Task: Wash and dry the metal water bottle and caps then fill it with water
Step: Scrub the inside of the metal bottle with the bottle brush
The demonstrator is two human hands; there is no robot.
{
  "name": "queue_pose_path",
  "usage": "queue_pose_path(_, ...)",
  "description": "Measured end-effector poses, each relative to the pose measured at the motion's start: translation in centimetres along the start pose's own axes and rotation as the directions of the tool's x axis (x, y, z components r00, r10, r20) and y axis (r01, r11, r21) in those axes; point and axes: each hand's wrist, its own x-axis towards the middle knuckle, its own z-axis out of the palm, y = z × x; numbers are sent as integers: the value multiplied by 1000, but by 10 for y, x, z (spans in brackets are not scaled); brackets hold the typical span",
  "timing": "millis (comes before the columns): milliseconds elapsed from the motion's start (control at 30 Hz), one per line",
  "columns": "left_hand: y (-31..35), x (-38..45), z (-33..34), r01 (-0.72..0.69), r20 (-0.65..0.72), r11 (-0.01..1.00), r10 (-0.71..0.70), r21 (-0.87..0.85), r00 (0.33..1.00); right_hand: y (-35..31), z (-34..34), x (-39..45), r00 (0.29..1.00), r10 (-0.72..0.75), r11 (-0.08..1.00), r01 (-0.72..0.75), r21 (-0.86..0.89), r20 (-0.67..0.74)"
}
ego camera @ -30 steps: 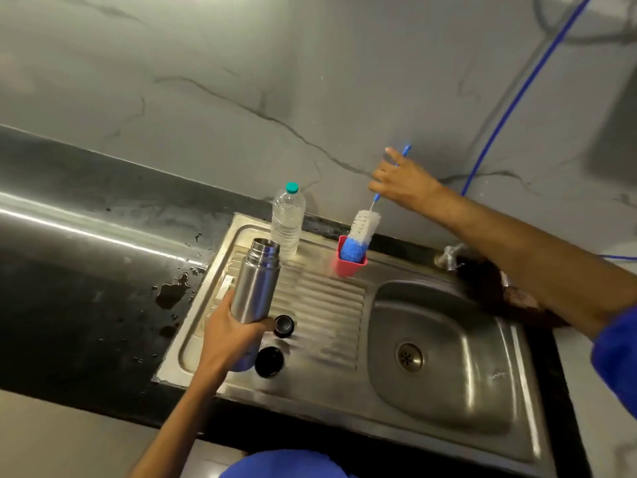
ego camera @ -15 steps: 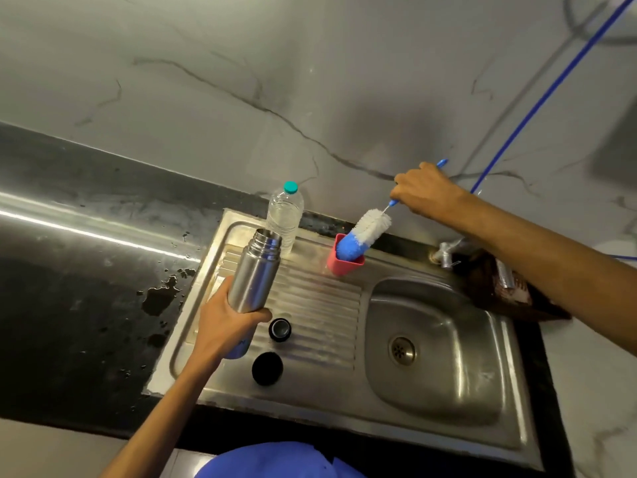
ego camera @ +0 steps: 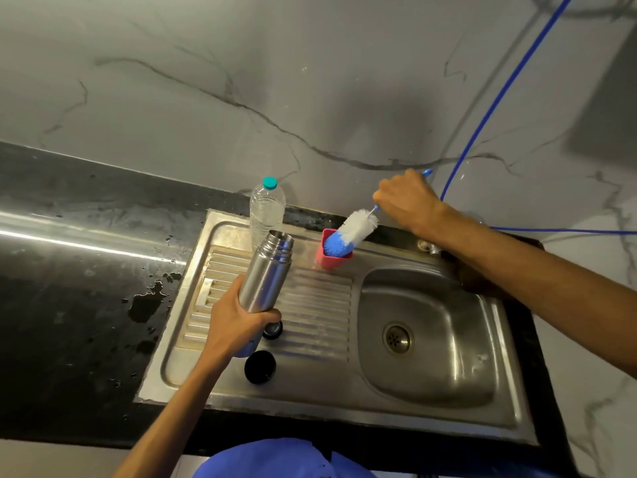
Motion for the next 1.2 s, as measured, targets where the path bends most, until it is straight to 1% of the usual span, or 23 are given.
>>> queue_pose_path(133, 0, -5, 0, 5, -15, 1000, -5, -18, 1000, 26, 7, -14, 989, 142, 989, -141, 47, -29)
queue_pose_path(233, -1, -8, 0, 5, -36, 1000, -6, -24, 999, 40, 25, -35, 961, 272, 952, -259, 162, -60)
queue_pose_path(267, -2, -9, 1, 2, -40, 1000, -3, -25, 999, 42, 30, -42, 951, 309, 929, -296, 223, -24)
queue_pose_path(333, -3, -12, 4, 1, -44, 1000, -2, -24, 999, 44, 42, -59, 926, 357, 861, -376, 342, 118)
queue_pose_path(400, -5, -15, 11, 13, -53, 999, -15, -38, 999, 38, 58, -83, 899, 363, 758, -438, 483, 245)
queue_pose_path(467, -5, -22, 20, 29, -48, 998, -32, -58, 998, 17, 86, -114, 898, 360, 662, -436, 610, 252)
queue_pose_path(500, -5, -26, 25, 37, -38, 997, -40, -71, 998, 1, 104, -131, 894, 365, 593, -438, 675, 259)
queue_pose_path(533, -6, -30, 30, 44, -30, 996, -47, -83, 998, -17, 122, -146, 881, 376, 478, -451, 754, 288)
queue_pose_path(567, -6, -35, 38, 51, -16, 995, -52, -87, 998, -36, 143, -161, 861, 379, 306, -461, 833, 338)
queue_pose_path(600, -6, -40, 46, 60, -1, 995, -60, -79, 998, -56, 165, -174, 843, 376, 127, -458, 880, 384)
queue_pose_path(633, -7, -44, 55, 66, 10, 996, -65, -60, 998, -75, 186, -187, 831, 373, -20, -438, 899, 413)
queue_pose_path(667, -7, -48, 65, 66, 15, 997, -66, -30, 998, -93, 210, -200, 820, 372, -111, -427, 898, 436)
queue_pose_path(767, -3, -57, 95, 34, 49, 996, -38, 79, 998, -141, 261, -250, 754, 398, -224, -472, 853, 522)
queue_pose_path(833, 0, -62, 118, -25, 121, 984, 4, 179, 993, -153, 276, -287, 726, 364, -346, -477, 808, 584)
queue_pose_path(867, 2, -63, 128, -60, 159, 971, 23, 230, 987, -151, 276, -303, 724, 351, -387, -466, 796, 594)
queue_pose_path(967, 15, -69, 168, -150, 250, 922, 60, 358, 966, -116, 287, -361, 743, 337, -412, -436, 800, 578)
queue_pose_path(1000, 19, -70, 183, -175, 274, 909, 71, 378, 959, -97, 290, -382, 730, 363, -396, -442, 805, 579)
queue_pose_path(1033, 23, -70, 194, -202, 296, 900, 87, 386, 951, -79, 294, -400, 725, 411, -382, -414, 826, 553)
queue_pose_path(1133, 39, -74, 236, -274, 333, 889, 149, 367, 931, -12, 282, -459, 711, 549, -286, -334, 898, 439)
queue_pose_path(1167, 44, -75, 250, -288, 331, 889, 168, 356, 929, 7, 279, -477, 693, 610, -224, -313, 923, 384)
queue_pose_path(1200, 50, -77, 261, -301, 326, 889, 188, 345, 927, 26, 271, -488, 687, 635, -171, -321, 932, 353)
